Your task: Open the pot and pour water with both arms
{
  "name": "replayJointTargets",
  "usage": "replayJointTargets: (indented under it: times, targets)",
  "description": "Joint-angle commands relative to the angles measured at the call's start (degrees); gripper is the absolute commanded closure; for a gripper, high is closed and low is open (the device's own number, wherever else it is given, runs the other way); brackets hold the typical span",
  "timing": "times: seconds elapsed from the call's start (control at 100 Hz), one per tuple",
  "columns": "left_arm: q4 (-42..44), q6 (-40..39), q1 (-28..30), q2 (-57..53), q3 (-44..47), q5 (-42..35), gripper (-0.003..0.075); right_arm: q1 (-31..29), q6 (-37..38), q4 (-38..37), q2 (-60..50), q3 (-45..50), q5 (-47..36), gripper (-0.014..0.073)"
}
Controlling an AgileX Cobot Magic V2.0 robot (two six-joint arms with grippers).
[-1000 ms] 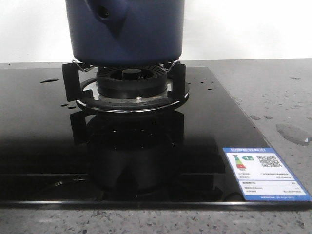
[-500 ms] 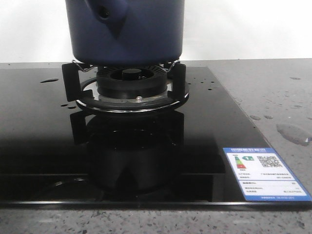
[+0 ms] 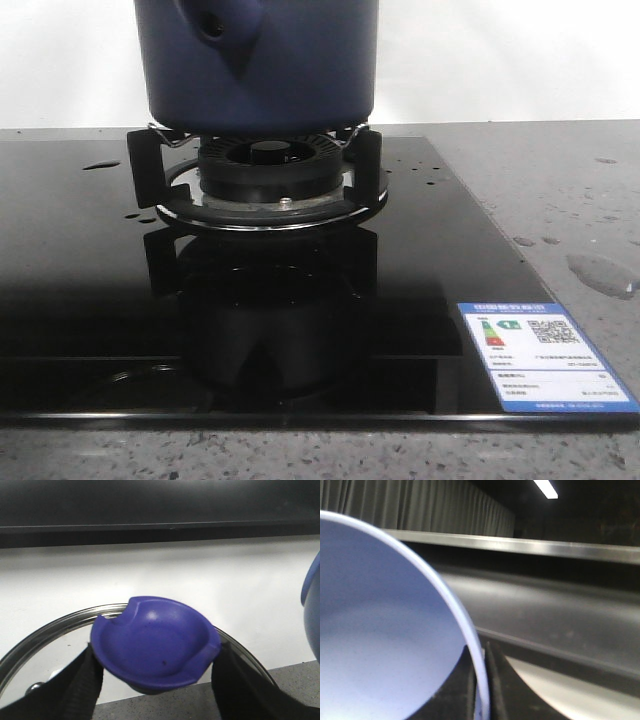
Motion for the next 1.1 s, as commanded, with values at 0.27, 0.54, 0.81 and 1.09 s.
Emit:
replayJointTargets:
  times: [0.27, 0.54, 0.81, 1.09]
  targets:
    - [-0.4, 0.1, 0.2, -1.8, -2.3, -4.5, 0.0381, 0.1, -0.3, -1.4, -3.2, -1.8, -8.0, 0.0652]
    - [-0.4, 0.1, 0.2, -1.8, -2.3, -4.5, 0.0381, 0.1, -0.3, -1.4, -3.2, -1.8, -6.5, 0.0652]
    - [-0.4, 0.1, 0.2, -1.8, -2.3, -4.4, 0.0381, -0.3, -0.3, 0.0, -5.7, -2.0, 11.0, 0.0652]
    - [-1.0, 0.1, -3.2, -1.8, -2.3, -2.8, 0.0381, -7.5, -0.1, 5.0, -9.5, -12.0, 51.6, 0.0650]
